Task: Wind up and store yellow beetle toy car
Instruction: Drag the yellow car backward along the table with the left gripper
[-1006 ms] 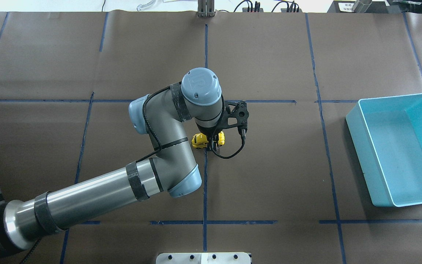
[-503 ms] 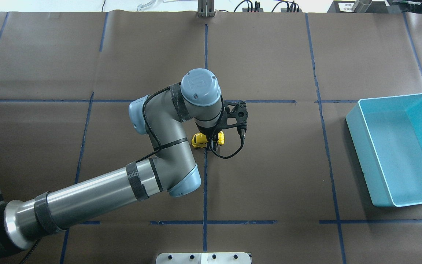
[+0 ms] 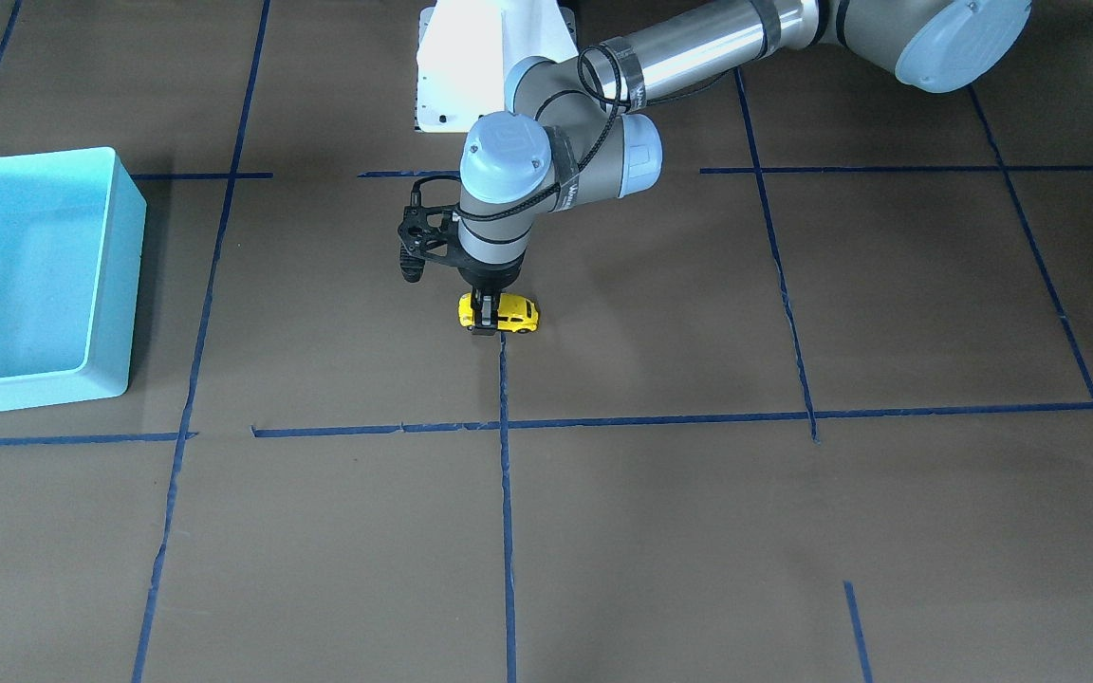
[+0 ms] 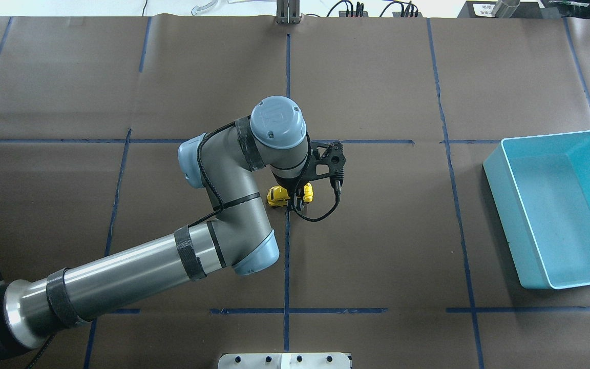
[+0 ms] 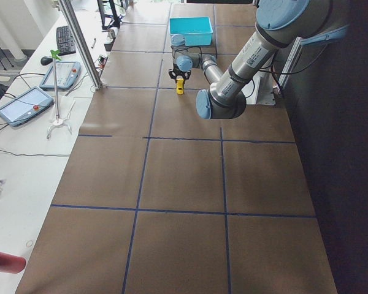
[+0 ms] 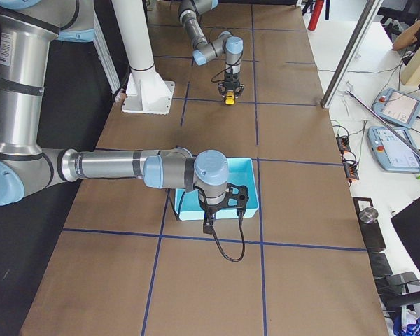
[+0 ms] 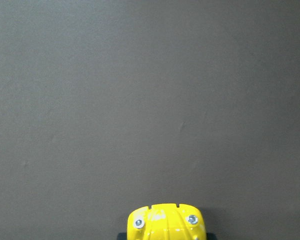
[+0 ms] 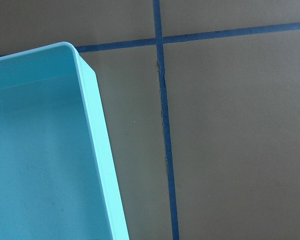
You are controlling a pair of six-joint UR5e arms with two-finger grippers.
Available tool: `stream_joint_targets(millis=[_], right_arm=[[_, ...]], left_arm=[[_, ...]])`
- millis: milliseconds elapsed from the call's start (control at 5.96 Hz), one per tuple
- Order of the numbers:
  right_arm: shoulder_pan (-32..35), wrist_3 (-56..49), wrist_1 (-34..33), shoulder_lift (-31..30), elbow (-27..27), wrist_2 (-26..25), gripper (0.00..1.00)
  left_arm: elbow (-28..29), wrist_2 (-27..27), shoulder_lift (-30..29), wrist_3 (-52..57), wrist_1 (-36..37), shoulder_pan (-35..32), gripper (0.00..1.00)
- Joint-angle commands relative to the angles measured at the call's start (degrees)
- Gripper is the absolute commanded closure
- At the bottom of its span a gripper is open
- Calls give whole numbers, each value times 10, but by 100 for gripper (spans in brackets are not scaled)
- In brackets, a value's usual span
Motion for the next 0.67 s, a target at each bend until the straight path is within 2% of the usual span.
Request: stream_joint_targets(millis=[0, 503], right_arm=[[0, 0, -1, -1, -2, 0, 0], [0, 0, -1, -1, -2, -2, 0]], left_arm=[[-3, -2, 10, -1, -8, -1, 100], [-34, -3, 43, 0, -10, -4, 100]])
